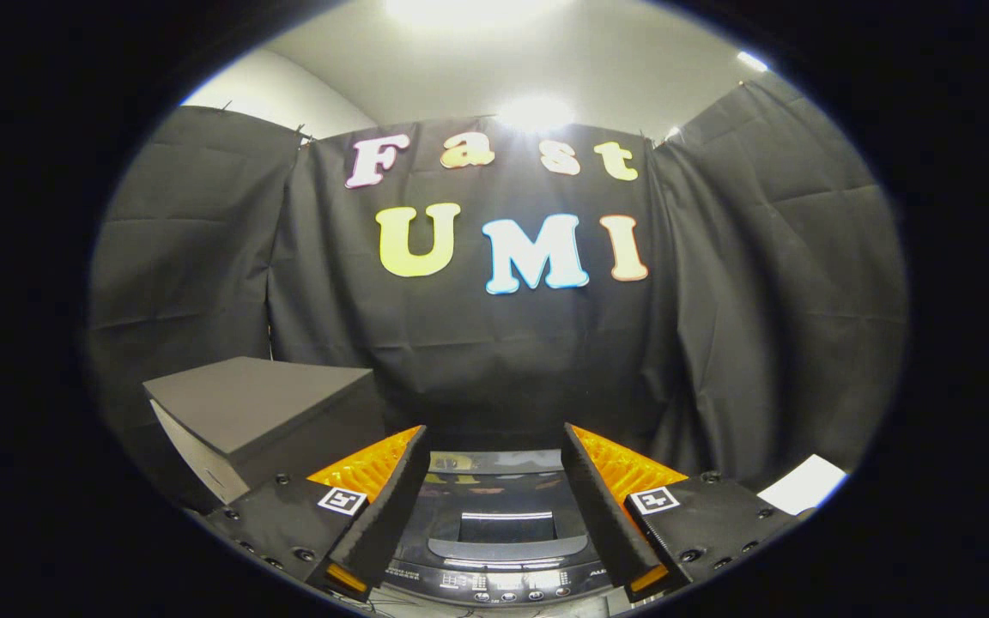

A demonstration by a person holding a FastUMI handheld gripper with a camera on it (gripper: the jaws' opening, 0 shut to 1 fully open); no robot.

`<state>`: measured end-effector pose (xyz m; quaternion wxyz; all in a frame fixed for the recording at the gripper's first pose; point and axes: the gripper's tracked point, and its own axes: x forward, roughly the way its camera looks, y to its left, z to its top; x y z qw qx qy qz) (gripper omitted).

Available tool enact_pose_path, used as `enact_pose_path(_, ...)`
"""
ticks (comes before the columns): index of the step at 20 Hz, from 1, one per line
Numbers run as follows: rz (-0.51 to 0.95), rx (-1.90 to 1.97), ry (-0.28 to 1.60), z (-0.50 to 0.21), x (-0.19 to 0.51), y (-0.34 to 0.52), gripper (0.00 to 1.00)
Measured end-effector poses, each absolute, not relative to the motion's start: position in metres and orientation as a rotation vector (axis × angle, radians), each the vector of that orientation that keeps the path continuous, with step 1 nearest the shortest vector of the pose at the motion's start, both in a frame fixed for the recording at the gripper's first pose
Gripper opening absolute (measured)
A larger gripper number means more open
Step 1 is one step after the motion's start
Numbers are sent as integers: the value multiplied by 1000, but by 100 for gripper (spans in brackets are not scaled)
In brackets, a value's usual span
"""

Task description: Put the clothes into the washing machine and then close the washing machine lid.

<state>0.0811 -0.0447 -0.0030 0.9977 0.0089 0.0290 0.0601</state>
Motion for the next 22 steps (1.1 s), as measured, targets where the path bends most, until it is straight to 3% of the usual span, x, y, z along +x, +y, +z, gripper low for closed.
enact_pose_path(11, 87, -22, -71, 50, -31, -30, 96)
enact_pose_path(22, 75, -29, -107, 64, -67, -22, 96)
